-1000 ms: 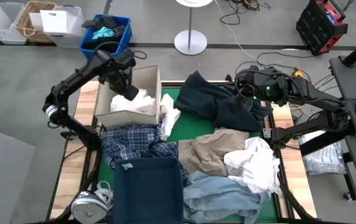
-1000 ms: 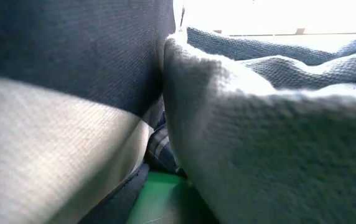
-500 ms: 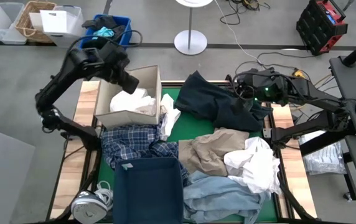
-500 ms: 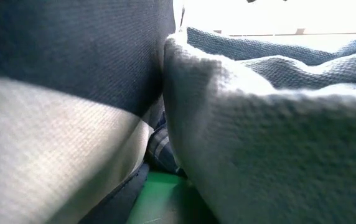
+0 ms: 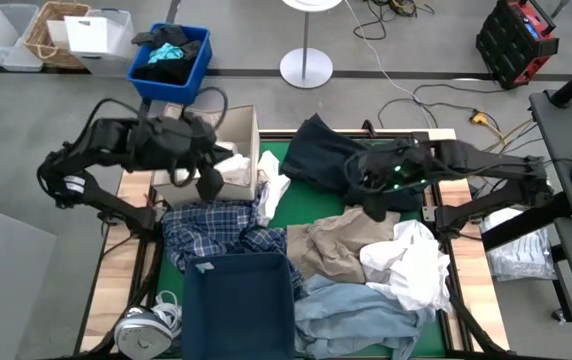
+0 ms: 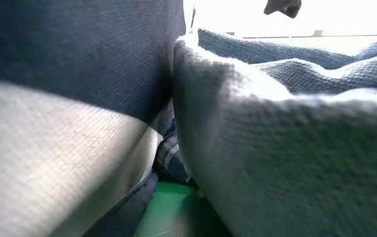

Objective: Sort clothes
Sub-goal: Put the light brown shorts into the blue laundry organizer

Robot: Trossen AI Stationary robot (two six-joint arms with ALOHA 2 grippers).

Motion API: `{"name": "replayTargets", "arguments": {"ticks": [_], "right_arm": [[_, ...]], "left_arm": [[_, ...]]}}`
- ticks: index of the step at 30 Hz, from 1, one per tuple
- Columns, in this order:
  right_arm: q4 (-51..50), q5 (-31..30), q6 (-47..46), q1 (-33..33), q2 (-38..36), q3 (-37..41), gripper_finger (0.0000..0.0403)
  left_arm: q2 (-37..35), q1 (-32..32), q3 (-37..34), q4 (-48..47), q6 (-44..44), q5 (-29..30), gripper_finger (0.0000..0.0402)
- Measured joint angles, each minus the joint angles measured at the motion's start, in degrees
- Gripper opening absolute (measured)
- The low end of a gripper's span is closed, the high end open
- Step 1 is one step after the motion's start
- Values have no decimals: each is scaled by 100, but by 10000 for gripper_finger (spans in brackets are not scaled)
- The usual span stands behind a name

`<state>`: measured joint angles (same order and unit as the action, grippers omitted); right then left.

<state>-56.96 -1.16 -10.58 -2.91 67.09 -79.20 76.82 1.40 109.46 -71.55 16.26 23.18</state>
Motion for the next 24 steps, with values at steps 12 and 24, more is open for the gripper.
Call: {"name": "replayTargets", "arguments": {"ticks": [12, 24], "right_arm": [[810, 157, 271, 95, 1194, 442, 121], [948, 1019, 869, 117, 2586, 477, 249]], "left_arm": [[-4, 69, -128, 158, 377, 51, 0], [-7, 128, -128, 174, 403, 47, 0]]}}
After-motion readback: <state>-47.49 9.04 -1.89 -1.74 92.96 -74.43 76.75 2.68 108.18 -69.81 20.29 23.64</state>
